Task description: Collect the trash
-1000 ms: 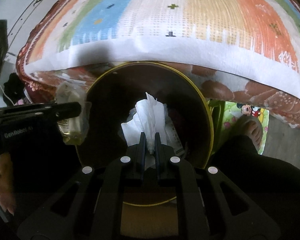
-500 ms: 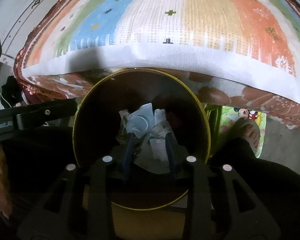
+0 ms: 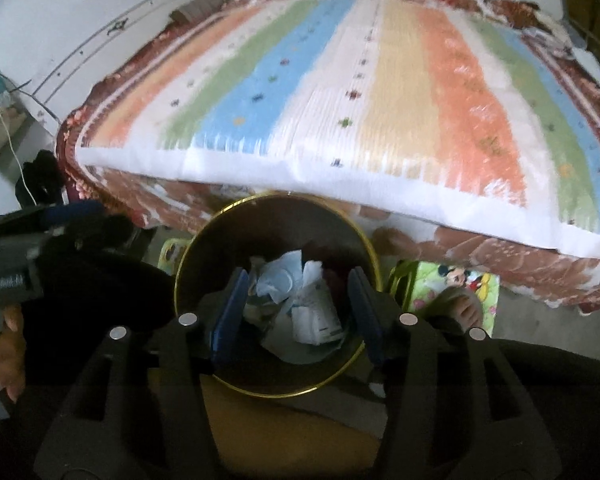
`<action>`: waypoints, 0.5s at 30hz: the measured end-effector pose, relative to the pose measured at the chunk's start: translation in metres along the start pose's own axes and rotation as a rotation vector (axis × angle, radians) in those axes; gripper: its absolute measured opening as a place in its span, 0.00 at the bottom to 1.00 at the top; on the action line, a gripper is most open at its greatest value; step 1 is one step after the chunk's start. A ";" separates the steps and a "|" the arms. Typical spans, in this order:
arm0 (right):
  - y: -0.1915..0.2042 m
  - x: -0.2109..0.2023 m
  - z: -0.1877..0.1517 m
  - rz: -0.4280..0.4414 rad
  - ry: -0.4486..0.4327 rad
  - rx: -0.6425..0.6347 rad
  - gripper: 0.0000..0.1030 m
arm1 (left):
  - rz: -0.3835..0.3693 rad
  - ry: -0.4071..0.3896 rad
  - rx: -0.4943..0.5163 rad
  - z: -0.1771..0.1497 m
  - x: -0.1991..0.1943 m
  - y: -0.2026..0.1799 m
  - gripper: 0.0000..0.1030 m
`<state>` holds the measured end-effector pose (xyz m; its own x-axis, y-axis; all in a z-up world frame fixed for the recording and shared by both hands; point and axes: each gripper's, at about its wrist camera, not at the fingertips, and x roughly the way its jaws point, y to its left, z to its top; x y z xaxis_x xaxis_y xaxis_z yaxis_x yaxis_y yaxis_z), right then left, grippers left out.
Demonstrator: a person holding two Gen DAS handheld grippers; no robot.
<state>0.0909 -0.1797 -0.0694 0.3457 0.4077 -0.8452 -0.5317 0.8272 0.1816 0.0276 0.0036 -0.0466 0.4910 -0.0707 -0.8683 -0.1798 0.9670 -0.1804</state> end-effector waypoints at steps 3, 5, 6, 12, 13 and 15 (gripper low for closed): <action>0.000 -0.019 -0.006 -0.003 -0.057 -0.016 0.60 | 0.016 -0.067 0.048 -0.008 -0.013 -0.008 0.80; 0.001 -0.030 -0.010 -0.006 -0.085 -0.032 0.63 | 0.029 -0.097 0.063 -0.012 -0.019 -0.011 0.87; 0.003 -0.036 -0.013 -0.007 -0.104 -0.043 0.66 | 0.031 -0.111 0.072 -0.013 -0.022 -0.013 0.88; 0.006 -0.061 -0.029 0.008 -0.174 -0.070 0.87 | 0.005 -0.150 0.078 -0.027 -0.036 -0.013 0.94; 0.006 -0.065 -0.031 0.010 -0.186 -0.074 0.91 | -0.002 -0.163 0.075 -0.031 -0.038 -0.012 0.94; 0.007 -0.069 -0.036 0.012 -0.201 -0.078 0.91 | 0.008 -0.184 0.089 -0.037 -0.041 -0.013 0.94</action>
<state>0.0356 -0.2157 -0.0279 0.4818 0.4926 -0.7247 -0.5924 0.7925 0.1448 -0.0214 -0.0146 -0.0259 0.6390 -0.0250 -0.7688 -0.1123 0.9857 -0.1254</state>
